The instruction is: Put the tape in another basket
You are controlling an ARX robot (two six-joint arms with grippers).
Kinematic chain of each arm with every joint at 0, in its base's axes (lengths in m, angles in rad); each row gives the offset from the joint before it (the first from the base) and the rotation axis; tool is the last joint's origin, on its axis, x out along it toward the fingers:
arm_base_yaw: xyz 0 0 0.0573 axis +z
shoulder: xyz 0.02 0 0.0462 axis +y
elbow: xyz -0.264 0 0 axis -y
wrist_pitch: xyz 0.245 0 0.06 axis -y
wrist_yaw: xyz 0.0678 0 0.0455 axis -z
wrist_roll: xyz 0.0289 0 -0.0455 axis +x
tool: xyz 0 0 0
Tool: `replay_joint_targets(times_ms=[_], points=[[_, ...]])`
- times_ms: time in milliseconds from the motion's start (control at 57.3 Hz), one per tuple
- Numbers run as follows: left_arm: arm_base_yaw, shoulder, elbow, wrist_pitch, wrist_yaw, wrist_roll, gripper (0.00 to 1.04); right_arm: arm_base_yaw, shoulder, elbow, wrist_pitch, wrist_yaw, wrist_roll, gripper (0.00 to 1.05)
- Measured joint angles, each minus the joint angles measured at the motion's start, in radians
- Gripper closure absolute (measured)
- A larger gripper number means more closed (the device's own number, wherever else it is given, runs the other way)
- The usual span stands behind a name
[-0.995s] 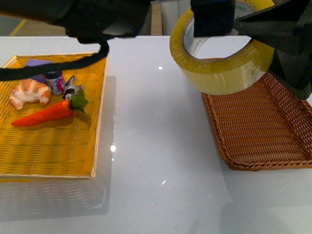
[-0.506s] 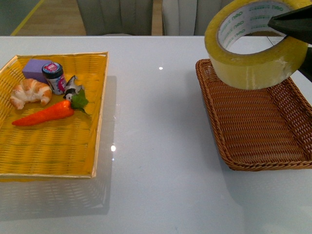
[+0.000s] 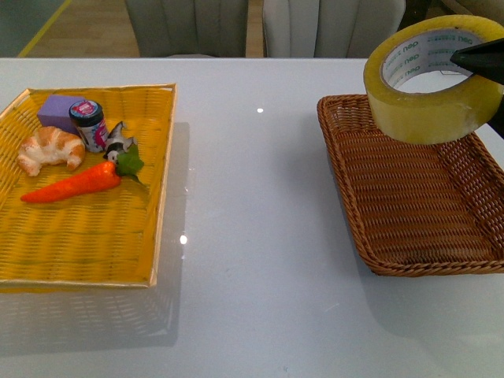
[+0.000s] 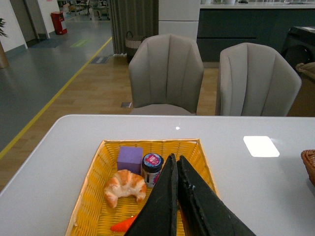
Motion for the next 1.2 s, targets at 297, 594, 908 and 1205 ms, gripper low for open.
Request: replay_joint_targets(times_ms=[297,594,908,1205], points=[[0.098,-0.18,-0.075,-0.106,0.117,0.001,1.03,-0.051,0.311,0.227,-0.005,0.058,0.05,0.58],[0.133,-0.306,-0.137,-0.166,0.13,0.003,1.03,-0.062,0.536,0.404,-0.091,0.117,0.089,0.58],[0.133,-0.477,-0.137,-0.322,0.13,0.003,1.03,-0.063,0.62,0.448,-0.153,0.161,0.092,0.44],[0.133,-0.618,-0.137,-0.458,0.13,0.003,1.03,-0.126,0.442,0.26,-0.087,0.117,0.039,0.09]])
